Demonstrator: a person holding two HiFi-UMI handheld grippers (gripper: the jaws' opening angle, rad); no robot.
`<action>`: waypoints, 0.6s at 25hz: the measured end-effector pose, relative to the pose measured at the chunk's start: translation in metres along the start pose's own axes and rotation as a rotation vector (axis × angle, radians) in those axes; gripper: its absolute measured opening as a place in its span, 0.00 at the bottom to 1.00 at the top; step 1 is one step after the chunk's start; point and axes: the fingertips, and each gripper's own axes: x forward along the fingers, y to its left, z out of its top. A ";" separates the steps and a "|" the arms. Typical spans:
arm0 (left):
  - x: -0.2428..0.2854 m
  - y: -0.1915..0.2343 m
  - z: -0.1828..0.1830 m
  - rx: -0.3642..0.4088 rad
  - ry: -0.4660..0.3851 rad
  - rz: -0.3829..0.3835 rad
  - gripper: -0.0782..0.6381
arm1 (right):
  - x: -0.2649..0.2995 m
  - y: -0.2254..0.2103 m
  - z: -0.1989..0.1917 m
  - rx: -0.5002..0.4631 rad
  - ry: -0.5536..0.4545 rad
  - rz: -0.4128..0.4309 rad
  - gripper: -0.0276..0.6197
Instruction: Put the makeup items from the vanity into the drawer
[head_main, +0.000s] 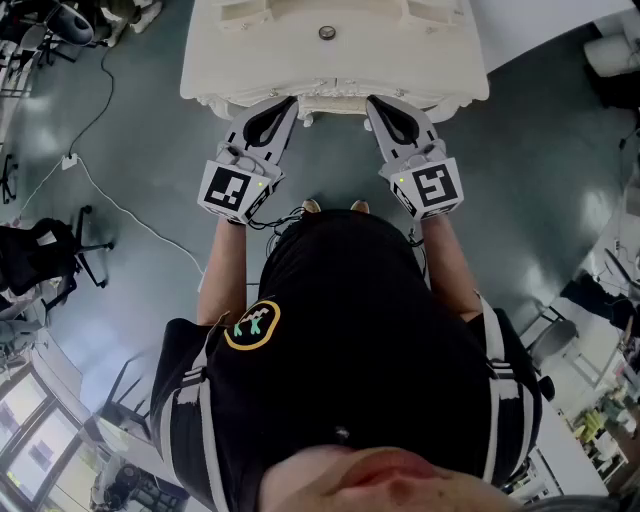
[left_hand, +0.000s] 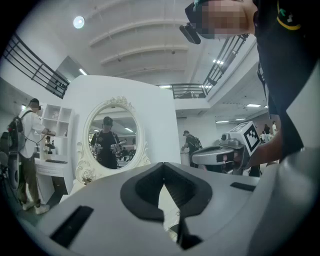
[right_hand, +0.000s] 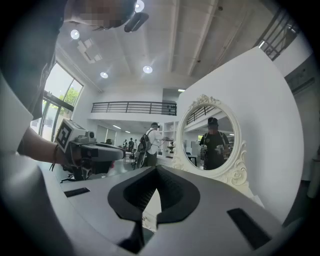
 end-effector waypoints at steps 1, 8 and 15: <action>0.001 0.000 0.000 -0.001 0.000 0.002 0.13 | 0.000 -0.001 -0.001 -0.001 0.002 0.000 0.07; 0.002 0.002 0.000 -0.004 -0.005 0.005 0.13 | 0.002 -0.003 -0.001 -0.005 0.008 0.000 0.07; 0.006 0.005 -0.004 0.000 -0.002 0.013 0.13 | 0.005 -0.008 -0.007 0.034 0.000 -0.003 0.07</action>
